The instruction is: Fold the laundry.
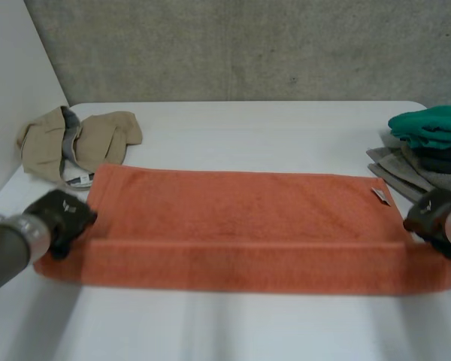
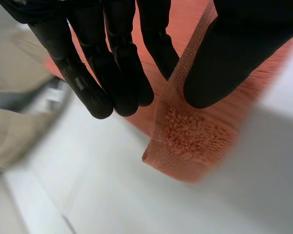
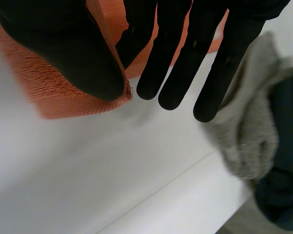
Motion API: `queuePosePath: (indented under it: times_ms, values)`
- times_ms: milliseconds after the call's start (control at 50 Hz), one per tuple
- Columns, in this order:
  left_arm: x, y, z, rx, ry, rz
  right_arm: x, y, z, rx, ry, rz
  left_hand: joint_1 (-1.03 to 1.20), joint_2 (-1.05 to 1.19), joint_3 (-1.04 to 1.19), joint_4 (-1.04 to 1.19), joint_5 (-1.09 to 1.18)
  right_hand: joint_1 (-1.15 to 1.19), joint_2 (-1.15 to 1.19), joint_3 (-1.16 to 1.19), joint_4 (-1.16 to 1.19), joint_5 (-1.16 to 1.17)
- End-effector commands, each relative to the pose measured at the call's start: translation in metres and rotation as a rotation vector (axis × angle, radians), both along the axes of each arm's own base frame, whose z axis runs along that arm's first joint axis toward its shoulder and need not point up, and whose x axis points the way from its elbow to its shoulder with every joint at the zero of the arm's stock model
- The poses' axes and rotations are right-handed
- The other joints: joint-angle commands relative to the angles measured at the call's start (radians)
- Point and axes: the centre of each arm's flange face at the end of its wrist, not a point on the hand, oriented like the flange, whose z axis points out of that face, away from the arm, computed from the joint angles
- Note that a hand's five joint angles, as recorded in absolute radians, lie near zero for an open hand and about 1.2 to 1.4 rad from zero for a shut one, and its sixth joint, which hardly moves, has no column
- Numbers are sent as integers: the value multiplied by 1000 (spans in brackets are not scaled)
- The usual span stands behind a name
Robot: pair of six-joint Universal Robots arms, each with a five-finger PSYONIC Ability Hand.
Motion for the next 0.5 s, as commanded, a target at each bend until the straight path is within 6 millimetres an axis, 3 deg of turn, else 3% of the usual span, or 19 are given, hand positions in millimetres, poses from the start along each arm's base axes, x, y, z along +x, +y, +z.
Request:
queuePosePath:
  times_ms: [20,260,460,480,500]
  values:
    - [-27,-57,-3,-152,106,22,13,-41,-3,-153,-125,-57,233,200,207,201,230,268,228,205,199,191]
    - [-73,-135,-8,-441,153,-19,32,-113,-14,-461,-231,-72,233,200,207,201,230,268,228,205,199,191]
    - [-89,-165,-24,-523,61,-31,51,-143,-24,-604,-230,-23,233,200,207,201,230,268,228,205,199,191]
    - [-92,-166,-27,-527,65,-39,52,-146,-30,-601,-213,-20,233,200,207,201,230,38,-2,-25,-31,-39]
    - [-95,-166,-28,-527,73,-47,53,-147,-33,-598,-202,-19,15,-18,-11,-17,12,-360,-400,-422,-429,-437]
